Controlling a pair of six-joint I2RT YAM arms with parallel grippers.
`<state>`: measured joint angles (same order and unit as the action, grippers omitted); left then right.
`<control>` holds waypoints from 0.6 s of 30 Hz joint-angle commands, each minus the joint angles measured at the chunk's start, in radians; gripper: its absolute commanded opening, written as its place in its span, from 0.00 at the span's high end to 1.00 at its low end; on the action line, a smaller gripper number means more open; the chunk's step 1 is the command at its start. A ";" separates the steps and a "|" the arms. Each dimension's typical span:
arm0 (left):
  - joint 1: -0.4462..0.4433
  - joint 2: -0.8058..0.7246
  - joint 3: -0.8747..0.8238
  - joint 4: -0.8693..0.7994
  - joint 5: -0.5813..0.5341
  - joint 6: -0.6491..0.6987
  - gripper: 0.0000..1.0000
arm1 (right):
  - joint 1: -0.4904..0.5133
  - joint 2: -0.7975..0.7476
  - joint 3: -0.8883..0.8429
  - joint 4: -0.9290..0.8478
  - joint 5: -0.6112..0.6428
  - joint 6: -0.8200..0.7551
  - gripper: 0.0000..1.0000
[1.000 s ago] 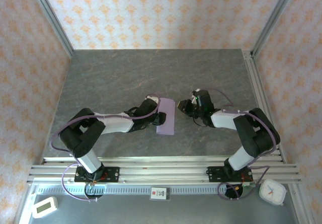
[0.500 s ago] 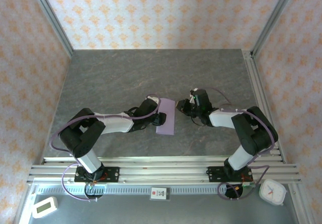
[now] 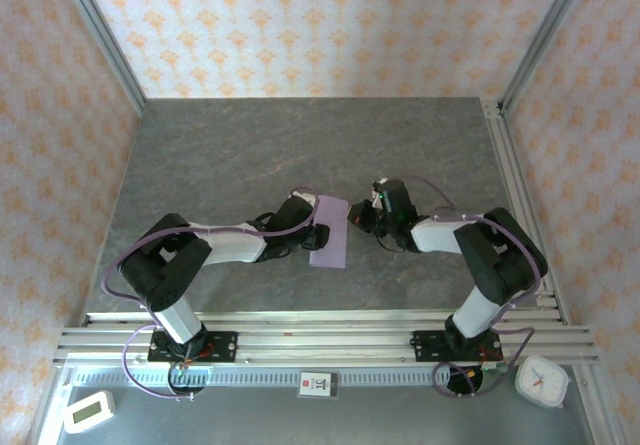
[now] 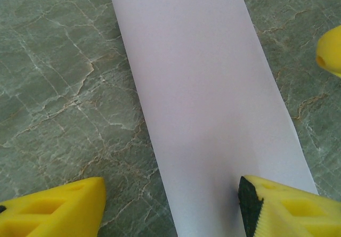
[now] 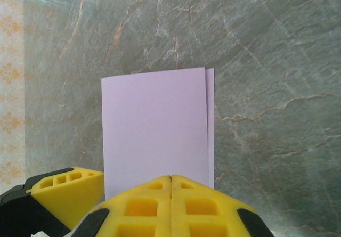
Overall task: Fold a paper plane with a square sheet of paper (pick it up from the middle)
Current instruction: Hold the square sheet of paper at the center of the table.
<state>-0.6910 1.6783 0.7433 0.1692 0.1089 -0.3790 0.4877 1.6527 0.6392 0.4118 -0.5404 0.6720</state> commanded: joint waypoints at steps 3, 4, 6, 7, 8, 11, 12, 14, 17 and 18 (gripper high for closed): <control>0.008 0.018 -0.008 0.005 0.016 0.013 0.31 | 0.010 0.015 0.027 0.030 -0.005 -0.002 0.99; 0.007 0.020 -0.007 0.006 0.017 0.013 0.31 | 0.010 0.015 0.027 0.030 -0.004 -0.002 1.00; 0.007 0.023 -0.006 0.007 0.024 0.015 0.31 | 0.009 0.016 0.029 0.030 -0.005 -0.002 1.00; 0.007 0.026 -0.006 0.006 0.025 0.014 0.31 | 0.010 0.018 0.030 0.028 -0.006 -0.002 0.99; 0.007 0.028 -0.004 0.006 0.026 0.016 0.31 | 0.010 0.018 0.032 0.029 -0.006 -0.002 1.00; 0.007 0.034 -0.003 0.000 0.026 0.017 0.31 | 0.011 0.016 0.030 0.026 0.002 -0.002 1.00; 0.007 0.034 -0.003 0.000 0.025 0.018 0.31 | 0.010 0.015 0.030 0.027 0.007 0.000 1.00; 0.007 0.036 -0.004 0.000 0.022 0.017 0.31 | 0.009 0.011 0.031 0.028 0.011 0.001 1.00; 0.008 0.034 -0.003 -0.004 0.017 0.018 0.31 | 0.011 0.013 0.033 0.026 0.004 -0.002 1.00; 0.007 0.034 -0.003 -0.004 0.014 0.017 0.31 | 0.011 0.015 0.035 0.027 0.000 -0.003 1.00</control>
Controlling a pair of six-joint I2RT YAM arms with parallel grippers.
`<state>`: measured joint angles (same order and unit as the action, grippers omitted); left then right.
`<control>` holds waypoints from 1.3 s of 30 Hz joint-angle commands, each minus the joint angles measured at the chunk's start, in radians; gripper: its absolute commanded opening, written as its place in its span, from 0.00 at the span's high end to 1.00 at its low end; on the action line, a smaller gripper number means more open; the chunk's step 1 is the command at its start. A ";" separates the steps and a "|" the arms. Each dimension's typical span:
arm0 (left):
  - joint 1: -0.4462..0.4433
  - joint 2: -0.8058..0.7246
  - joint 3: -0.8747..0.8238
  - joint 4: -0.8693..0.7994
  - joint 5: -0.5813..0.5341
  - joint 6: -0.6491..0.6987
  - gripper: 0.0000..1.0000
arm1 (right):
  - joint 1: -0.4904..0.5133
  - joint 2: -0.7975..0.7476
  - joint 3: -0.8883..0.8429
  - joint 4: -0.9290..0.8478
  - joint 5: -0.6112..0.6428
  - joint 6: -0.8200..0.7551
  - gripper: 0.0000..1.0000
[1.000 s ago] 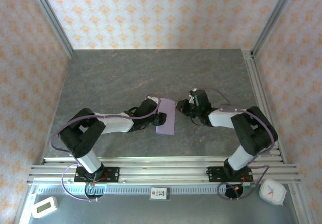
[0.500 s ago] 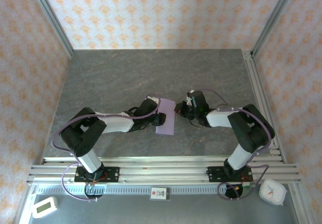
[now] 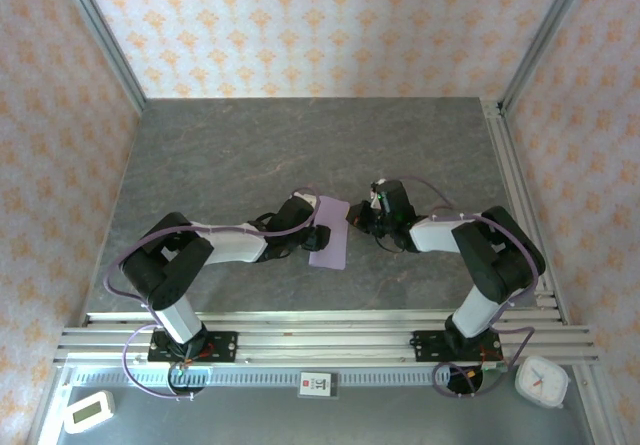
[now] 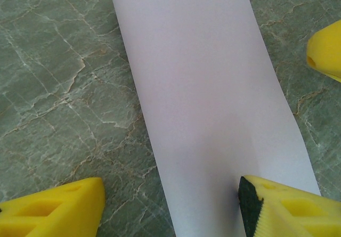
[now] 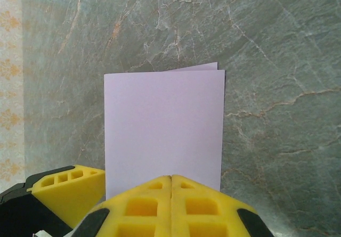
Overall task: Fold a paper plane with a square sheet of paper (pick it up from the middle)
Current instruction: Hold the square sheet of paper at the center of the table.
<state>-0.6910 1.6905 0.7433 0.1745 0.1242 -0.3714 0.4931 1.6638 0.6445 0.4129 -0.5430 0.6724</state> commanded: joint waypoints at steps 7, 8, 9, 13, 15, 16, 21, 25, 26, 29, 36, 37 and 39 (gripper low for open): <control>0.009 0.004 -0.016 0.008 -0.013 -0.016 0.31 | 0.006 0.002 0.029 0.023 0.008 -0.005 1.00; 0.008 0.003 -0.016 0.008 -0.010 -0.020 0.31 | 0.006 0.002 0.029 0.022 0.009 -0.005 1.00; 0.009 0.004 -0.017 0.009 -0.007 -0.021 0.31 | 0.005 0.002 0.029 0.022 0.010 -0.004 1.00; 0.008 0.004 -0.022 0.014 -0.009 -0.030 0.31 | 0.006 0.002 0.029 0.022 0.012 -0.004 1.00; 0.010 0.001 -0.029 0.023 -0.010 -0.037 0.31 | 0.006 -0.001 0.027 0.022 0.018 -0.001 1.00; 0.009 -0.001 -0.032 0.028 -0.011 -0.040 0.31 | 0.006 -0.001 0.027 0.022 0.021 -0.001 1.00; 0.008 0.000 -0.047 0.047 -0.002 -0.056 0.31 | 0.005 -0.002 0.028 0.024 0.022 0.003 1.00; 0.009 0.002 -0.051 0.048 -0.003 -0.052 0.31 | 0.007 0.001 0.027 0.022 0.022 0.003 1.00; 0.008 0.000 -0.053 0.045 -0.005 -0.051 0.31 | 0.006 0.001 0.026 0.023 0.024 0.003 1.00; 0.008 -0.004 -0.056 0.047 -0.008 -0.047 0.31 | 0.005 0.002 0.027 0.022 0.022 0.003 1.00; 0.012 -0.009 -0.062 0.042 -0.017 -0.041 0.31 | 0.007 0.008 0.029 0.023 0.017 0.001 1.00; 0.012 -0.007 -0.062 0.042 -0.016 -0.040 0.31 | 0.007 0.008 0.029 0.022 0.015 0.001 1.00; 0.012 -0.006 -0.063 0.042 -0.018 -0.039 0.31 | 0.010 0.012 0.030 0.020 0.012 -0.002 1.00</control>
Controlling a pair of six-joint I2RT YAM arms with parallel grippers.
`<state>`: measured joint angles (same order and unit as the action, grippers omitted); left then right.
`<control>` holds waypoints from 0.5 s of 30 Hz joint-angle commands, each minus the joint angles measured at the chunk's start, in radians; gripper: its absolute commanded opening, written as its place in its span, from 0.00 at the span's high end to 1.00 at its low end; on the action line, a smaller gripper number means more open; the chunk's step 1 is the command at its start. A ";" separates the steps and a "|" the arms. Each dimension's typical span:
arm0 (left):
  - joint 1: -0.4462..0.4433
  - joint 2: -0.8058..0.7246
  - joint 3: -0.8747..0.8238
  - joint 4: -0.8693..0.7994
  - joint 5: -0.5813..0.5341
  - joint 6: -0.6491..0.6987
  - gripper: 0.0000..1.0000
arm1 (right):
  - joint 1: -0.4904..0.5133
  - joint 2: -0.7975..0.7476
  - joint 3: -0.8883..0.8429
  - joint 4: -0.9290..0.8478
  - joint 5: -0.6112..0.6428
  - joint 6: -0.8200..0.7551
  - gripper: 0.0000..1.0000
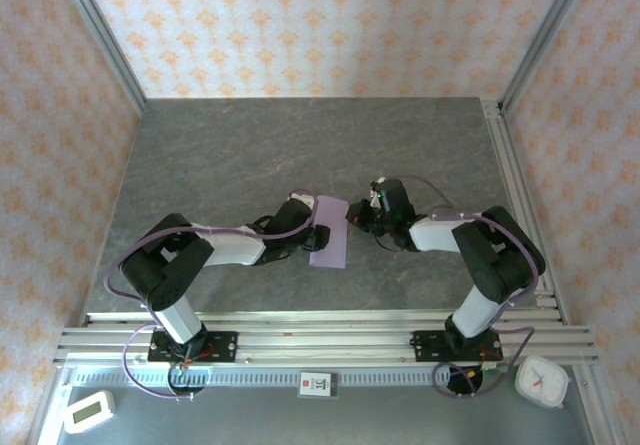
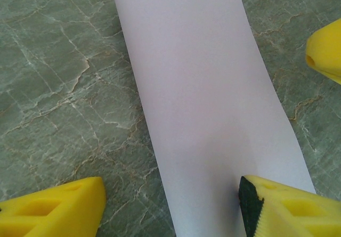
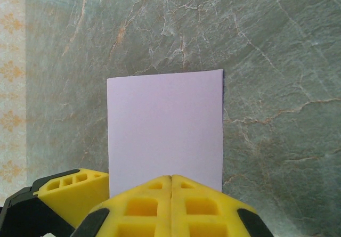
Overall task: Fold a paper plane with a square sheet of paper (pick it up from the middle)
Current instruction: Hold the square sheet of paper at the center of the table.
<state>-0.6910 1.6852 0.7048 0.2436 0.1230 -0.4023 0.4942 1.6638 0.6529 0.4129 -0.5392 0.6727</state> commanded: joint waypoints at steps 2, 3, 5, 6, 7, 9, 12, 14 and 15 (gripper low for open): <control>0.013 -0.002 -0.026 -0.027 -0.020 -0.009 0.31 | 0.015 0.016 0.026 0.015 0.009 -0.005 1.00; 0.015 -0.002 -0.027 -0.026 -0.023 -0.009 0.31 | 0.019 0.020 0.030 0.013 0.009 -0.007 1.00; 0.016 -0.001 -0.030 -0.024 -0.025 -0.007 0.31 | 0.028 0.028 0.036 0.005 0.009 -0.013 1.00; 0.017 -0.001 -0.032 -0.023 -0.026 -0.007 0.31 | 0.034 0.031 0.043 0.002 0.011 -0.016 1.00; 0.018 0.000 -0.032 -0.022 -0.026 -0.007 0.31 | 0.038 0.036 0.045 -0.003 0.014 -0.018 1.00; 0.018 0.000 -0.034 -0.023 -0.028 -0.009 0.31 | 0.047 0.043 0.050 -0.003 0.015 -0.018 1.00; 0.020 0.005 -0.035 -0.022 -0.031 -0.009 0.31 | 0.052 0.052 0.054 -0.002 0.017 -0.015 1.00; 0.022 0.004 -0.037 -0.021 -0.032 -0.007 0.31 | 0.053 0.057 0.054 -0.004 0.016 -0.013 1.00; 0.021 0.005 -0.037 -0.020 -0.032 -0.006 0.31 | 0.055 0.057 0.055 -0.005 0.018 -0.014 1.00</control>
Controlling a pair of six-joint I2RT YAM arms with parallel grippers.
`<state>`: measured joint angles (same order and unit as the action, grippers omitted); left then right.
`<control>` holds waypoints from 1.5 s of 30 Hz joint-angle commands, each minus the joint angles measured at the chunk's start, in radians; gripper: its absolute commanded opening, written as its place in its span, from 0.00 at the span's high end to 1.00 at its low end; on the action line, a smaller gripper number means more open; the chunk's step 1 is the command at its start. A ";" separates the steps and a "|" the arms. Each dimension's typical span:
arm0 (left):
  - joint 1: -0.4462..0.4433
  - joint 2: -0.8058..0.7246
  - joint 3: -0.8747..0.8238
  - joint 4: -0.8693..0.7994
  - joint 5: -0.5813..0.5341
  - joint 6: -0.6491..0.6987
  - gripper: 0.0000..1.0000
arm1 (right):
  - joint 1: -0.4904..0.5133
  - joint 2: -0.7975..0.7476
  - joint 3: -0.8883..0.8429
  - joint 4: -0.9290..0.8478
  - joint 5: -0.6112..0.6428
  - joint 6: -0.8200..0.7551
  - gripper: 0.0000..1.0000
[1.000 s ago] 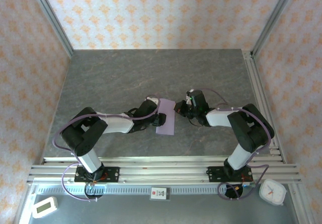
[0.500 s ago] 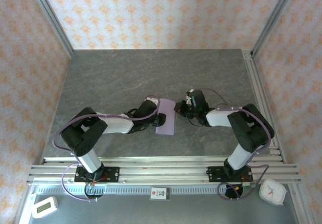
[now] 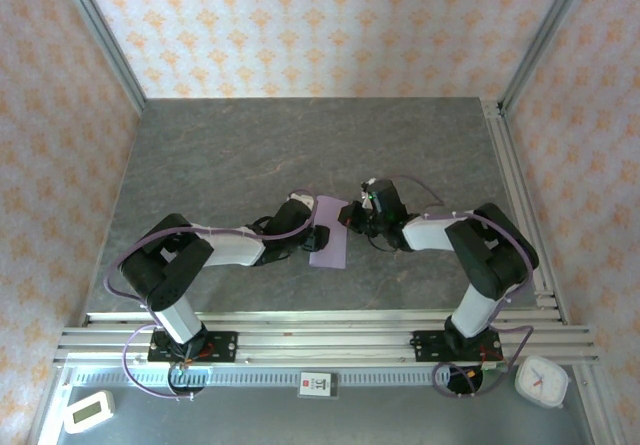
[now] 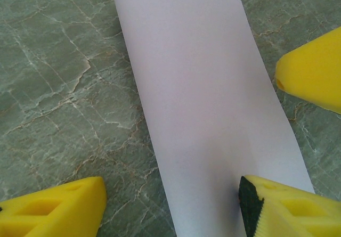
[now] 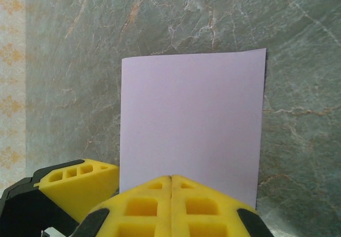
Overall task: Fold a paper plane with a square sheet of paper (pick it up from the middle)
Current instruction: Hold the square sheet of paper at the center of the table.
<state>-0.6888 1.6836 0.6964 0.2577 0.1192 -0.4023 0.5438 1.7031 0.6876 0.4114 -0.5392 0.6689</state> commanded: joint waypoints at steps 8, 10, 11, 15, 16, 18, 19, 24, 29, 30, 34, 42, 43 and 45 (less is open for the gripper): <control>0.025 0.007 -0.037 -0.028 -0.030 -0.007 0.31 | 0.010 0.019 -0.007 0.004 0.018 -0.006 1.00; 0.026 0.007 -0.037 -0.026 -0.030 -0.006 0.31 | 0.011 0.025 -0.006 0.006 0.015 -0.006 1.00; 0.028 0.008 -0.039 -0.027 -0.030 -0.007 0.31 | 0.014 0.029 -0.005 0.006 0.014 -0.006 1.00; 0.031 0.011 -0.041 -0.023 -0.030 -0.007 0.31 | 0.028 0.050 0.011 0.001 0.014 -0.008 1.00; 0.031 0.013 -0.043 -0.022 -0.030 -0.006 0.31 | 0.032 0.057 0.016 -0.003 0.018 -0.009 1.00; 0.032 0.011 -0.045 -0.021 -0.030 -0.006 0.31 | 0.039 0.071 0.024 -0.006 0.021 -0.010 1.00; 0.032 0.012 -0.045 -0.020 -0.029 -0.006 0.31 | 0.042 0.076 0.027 -0.007 0.022 -0.009 1.00; 0.038 0.002 -0.049 -0.017 -0.027 -0.014 0.31 | 0.045 0.082 0.017 -0.011 0.033 -0.006 1.00; 0.047 -0.027 -0.034 -0.032 -0.014 -0.023 0.31 | 0.046 0.071 -0.003 -0.014 0.047 -0.002 1.00; 0.050 -0.036 -0.031 -0.036 -0.012 -0.027 0.31 | 0.045 0.068 -0.007 -0.013 0.050 0.000 1.00; 0.071 -0.076 -0.007 -0.062 -0.003 -0.048 0.30 | 0.045 0.064 -0.020 -0.008 0.058 0.003 1.00; 0.089 -0.115 0.060 -0.096 0.082 -0.044 0.60 | 0.046 0.072 -0.030 0.009 0.062 0.011 1.00; 0.089 -0.116 0.066 -0.091 0.102 -0.043 0.65 | 0.045 0.073 -0.030 0.009 0.065 0.011 1.00; 0.089 -0.119 0.069 -0.073 0.142 -0.048 0.71 | 0.046 0.072 -0.032 0.010 0.065 0.011 1.00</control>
<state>-0.6014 1.5894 0.7403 0.1841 0.1928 -0.4454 0.5865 1.7718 0.6815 0.4393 -0.5198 0.6769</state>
